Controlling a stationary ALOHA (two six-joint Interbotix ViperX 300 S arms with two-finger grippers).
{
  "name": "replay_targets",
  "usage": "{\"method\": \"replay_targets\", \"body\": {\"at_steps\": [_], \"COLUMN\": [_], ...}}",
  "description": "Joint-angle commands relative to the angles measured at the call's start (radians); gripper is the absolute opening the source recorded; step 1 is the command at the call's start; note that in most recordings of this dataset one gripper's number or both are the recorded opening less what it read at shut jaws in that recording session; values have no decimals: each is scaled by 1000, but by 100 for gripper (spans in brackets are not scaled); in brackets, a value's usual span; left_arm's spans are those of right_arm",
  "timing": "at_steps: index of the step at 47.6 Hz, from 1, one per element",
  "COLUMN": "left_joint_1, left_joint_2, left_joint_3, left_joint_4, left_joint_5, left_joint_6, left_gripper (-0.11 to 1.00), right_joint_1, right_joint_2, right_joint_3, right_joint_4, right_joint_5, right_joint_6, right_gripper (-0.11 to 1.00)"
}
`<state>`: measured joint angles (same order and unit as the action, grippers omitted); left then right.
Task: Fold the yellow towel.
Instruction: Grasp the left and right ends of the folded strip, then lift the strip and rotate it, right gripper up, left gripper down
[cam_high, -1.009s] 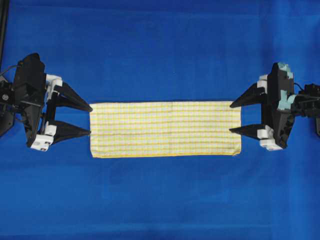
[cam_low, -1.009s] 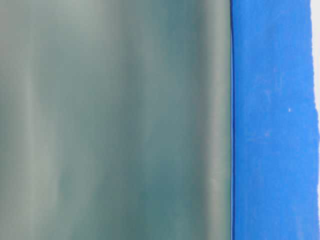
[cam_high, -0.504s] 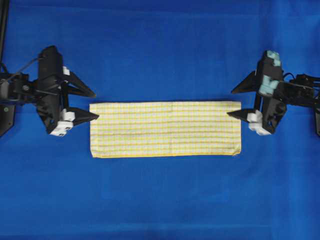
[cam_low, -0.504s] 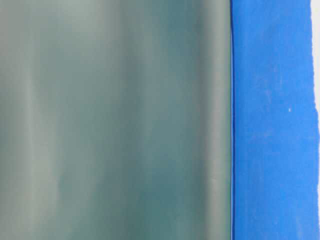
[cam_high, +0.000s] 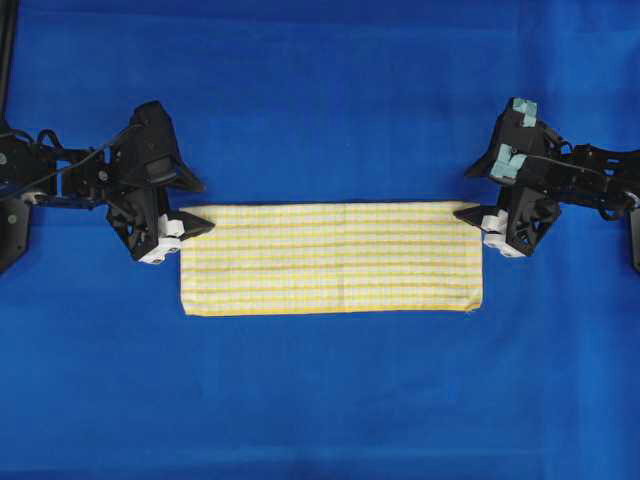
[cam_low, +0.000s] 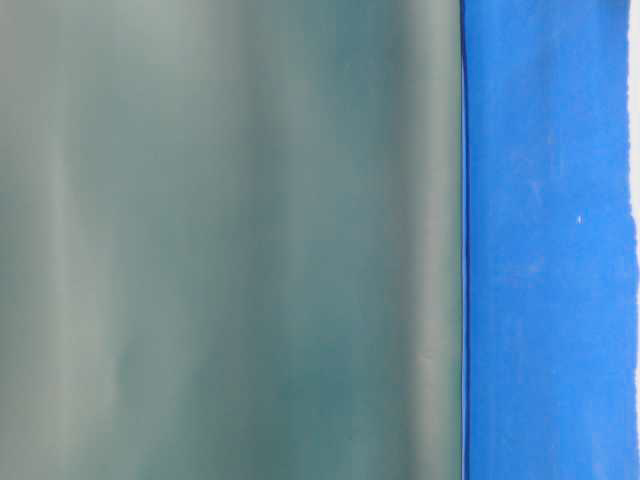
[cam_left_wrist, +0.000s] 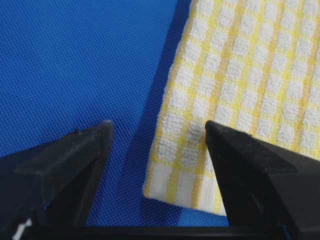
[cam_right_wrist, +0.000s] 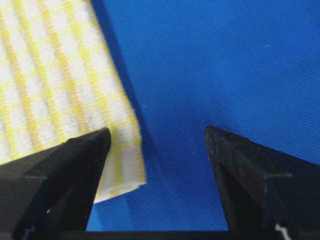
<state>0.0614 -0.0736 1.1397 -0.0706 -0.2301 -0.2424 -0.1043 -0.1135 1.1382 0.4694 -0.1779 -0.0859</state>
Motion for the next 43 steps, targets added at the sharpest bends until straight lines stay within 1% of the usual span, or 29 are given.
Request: {"method": "replay_targets", "body": {"at_steps": [1,6,9,11,13,17,19,21,22,27,31,38,43], "left_joint_1": [2,2,2,0,2,-3,-5,-5,-6,-5,-5,-5,-5], "left_joint_2": [-2,0,2,3,6,8,8,6,3,-18,-52,-160,-255], "left_joint_3": [-6,-9,-14,-18,-23,-35,-43,-49,-54,-67,-71,-80,-100], "left_joint_4": [2,2,2,2,2,2,2,2,2,3,3,5,5], "left_joint_5": [9,29,57,77,97,141,161,178,184,218,239,311,350], "left_joint_6": [-6,-8,-11,-11,-11,-2,0,2,2,3,3,-2,0], "left_gripper": [70,66,60,53,42,20,11,4,1,1,1,1,1], "right_joint_1": [21,38,40,40,38,40,40,40,40,40,38,38,34], "right_joint_2": [-6,-6,-6,-6,-6,-6,-6,-6,-8,-17,-49,-143,-224], "right_joint_3": [-14,-14,-12,-12,-12,-14,-14,-14,-14,-14,-14,-15,-18], "right_joint_4": [2,3,3,2,0,0,-2,0,-2,-2,-2,-8,-11], "right_joint_5": [5,8,9,11,9,8,6,6,9,11,12,32,71], "right_joint_6": [5,6,6,2,0,-5,-6,-8,-8,-6,-8,-15,-43], "right_gripper": [76,72,66,59,49,25,14,5,2,2,2,2,2]}}
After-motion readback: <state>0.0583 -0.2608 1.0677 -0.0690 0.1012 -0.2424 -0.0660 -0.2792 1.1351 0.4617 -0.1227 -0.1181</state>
